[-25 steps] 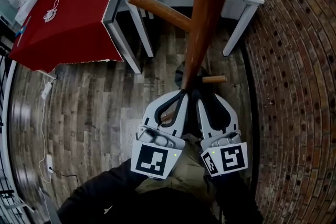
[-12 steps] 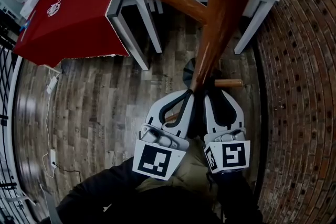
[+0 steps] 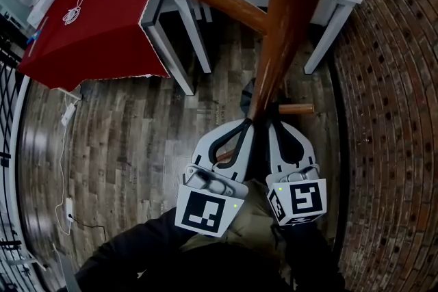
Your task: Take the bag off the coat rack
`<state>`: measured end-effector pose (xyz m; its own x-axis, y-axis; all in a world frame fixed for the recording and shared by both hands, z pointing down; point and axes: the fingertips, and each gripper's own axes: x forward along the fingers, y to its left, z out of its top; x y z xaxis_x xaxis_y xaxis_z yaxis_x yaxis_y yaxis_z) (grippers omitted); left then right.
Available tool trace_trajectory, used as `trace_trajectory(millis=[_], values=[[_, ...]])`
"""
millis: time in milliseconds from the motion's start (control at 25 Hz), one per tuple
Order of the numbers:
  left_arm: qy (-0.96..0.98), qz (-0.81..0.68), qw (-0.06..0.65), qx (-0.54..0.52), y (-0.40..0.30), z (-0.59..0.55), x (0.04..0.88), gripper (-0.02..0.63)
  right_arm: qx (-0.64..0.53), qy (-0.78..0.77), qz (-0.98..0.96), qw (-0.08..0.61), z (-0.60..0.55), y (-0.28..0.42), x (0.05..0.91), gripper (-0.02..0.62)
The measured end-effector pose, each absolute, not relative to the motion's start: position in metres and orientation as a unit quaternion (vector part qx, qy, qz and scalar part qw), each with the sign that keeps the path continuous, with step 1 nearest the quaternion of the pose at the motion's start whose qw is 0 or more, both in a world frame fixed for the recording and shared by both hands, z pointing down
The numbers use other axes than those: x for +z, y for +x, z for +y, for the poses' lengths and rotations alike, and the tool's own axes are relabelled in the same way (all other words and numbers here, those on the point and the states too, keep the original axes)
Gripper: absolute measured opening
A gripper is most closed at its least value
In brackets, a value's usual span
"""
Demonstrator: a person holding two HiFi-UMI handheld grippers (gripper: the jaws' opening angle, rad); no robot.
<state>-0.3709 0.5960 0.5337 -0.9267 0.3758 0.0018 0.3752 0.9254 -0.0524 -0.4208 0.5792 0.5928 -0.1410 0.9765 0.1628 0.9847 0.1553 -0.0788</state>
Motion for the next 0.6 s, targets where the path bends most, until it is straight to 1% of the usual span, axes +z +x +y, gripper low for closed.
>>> trace_trajectory(millis=[240,600], values=[[-0.193,-0.981,0.001,0.026,-0.370,0.594,0.517,0.009,-0.001,-0.641,-0.761,0.098,0.571,-0.426,0.580,0.018],[-0.181,-0.983,-0.006,0.025,-0.372,0.582,0.480,0.009,0.009,-0.626,-0.775,0.090,0.554,-0.434,0.536,0.018]])
